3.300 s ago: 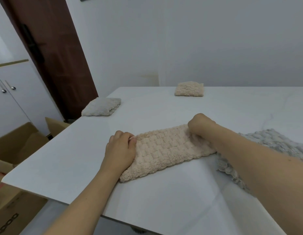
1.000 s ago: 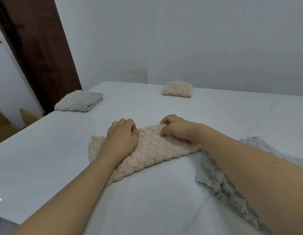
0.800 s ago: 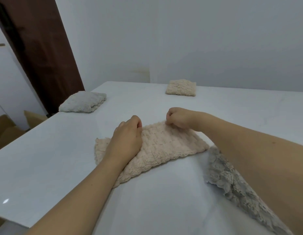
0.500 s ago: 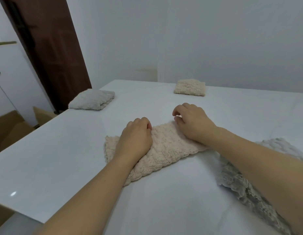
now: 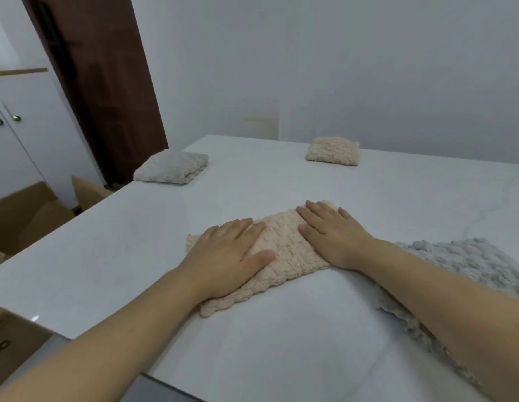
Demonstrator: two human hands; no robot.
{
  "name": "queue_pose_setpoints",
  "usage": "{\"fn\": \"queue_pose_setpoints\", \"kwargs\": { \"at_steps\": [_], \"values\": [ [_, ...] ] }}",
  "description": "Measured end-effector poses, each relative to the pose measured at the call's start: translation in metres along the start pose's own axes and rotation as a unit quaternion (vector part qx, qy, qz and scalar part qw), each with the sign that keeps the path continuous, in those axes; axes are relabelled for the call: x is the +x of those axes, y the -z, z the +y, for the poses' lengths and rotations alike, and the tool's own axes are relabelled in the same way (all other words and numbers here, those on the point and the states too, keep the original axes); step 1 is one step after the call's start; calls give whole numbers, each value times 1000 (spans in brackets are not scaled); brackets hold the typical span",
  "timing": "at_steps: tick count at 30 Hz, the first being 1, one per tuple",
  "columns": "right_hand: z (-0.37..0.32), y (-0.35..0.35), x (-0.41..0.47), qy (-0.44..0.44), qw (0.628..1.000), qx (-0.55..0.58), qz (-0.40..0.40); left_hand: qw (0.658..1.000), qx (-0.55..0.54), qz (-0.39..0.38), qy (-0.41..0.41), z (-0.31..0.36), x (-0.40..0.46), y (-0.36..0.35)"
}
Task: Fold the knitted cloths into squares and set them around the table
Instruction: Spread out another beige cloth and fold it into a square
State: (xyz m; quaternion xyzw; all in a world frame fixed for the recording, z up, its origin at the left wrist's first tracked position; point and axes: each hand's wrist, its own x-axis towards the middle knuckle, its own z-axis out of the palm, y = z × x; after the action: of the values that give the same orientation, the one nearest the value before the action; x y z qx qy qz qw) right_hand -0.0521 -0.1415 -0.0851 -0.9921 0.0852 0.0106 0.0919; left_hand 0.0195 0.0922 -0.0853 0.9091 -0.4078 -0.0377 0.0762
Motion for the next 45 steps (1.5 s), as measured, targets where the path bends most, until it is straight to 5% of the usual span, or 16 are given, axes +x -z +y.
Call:
{"fn": "queue_pose_setpoints", "kwargs": {
  "at_steps": [8, 12, 15, 17, 21, 29, 35, 38, 42, 45],
  "values": [
    [3, 8, 8, 31, 998, -47, 7, 979, -163, 111, 42, -27, -33, 5],
    [-16, 24, 15, -28, 972, -176, 151, 979, -191, 73, 6, -26, -34, 7],
    [-48, 31, -1, -67, 973, -41, 216, 978, -202, 54, -10, -28, -35, 9],
    [-65, 20, -23, -88, 984, 95, 120, 965, -252, 70, -24, -31, -36, 8],
    [-71, -21, -47, -18, 978, 31, 203, 939, -329, 89, -38, -34, -37, 8],
    [-63, -12, -46, 17, 952, 261, 162, 869, -492, 48, 24, -38, -30, 20],
    [-53, -3, -43, -62, 856, 490, 154, 800, -582, 147, -10, -9, 15, 37],
    [-54, -5, -41, -81, 801, 551, 218, 770, -613, 175, 16, 9, 47, 32],
    [-53, -3, -41, -101, 754, 522, 386, 794, -568, 208, 52, 19, 71, 17],
    [-46, -1, -36, -144, 780, 485, 368, 825, -523, 211, 33, 21, 77, 14]
  ]
}}
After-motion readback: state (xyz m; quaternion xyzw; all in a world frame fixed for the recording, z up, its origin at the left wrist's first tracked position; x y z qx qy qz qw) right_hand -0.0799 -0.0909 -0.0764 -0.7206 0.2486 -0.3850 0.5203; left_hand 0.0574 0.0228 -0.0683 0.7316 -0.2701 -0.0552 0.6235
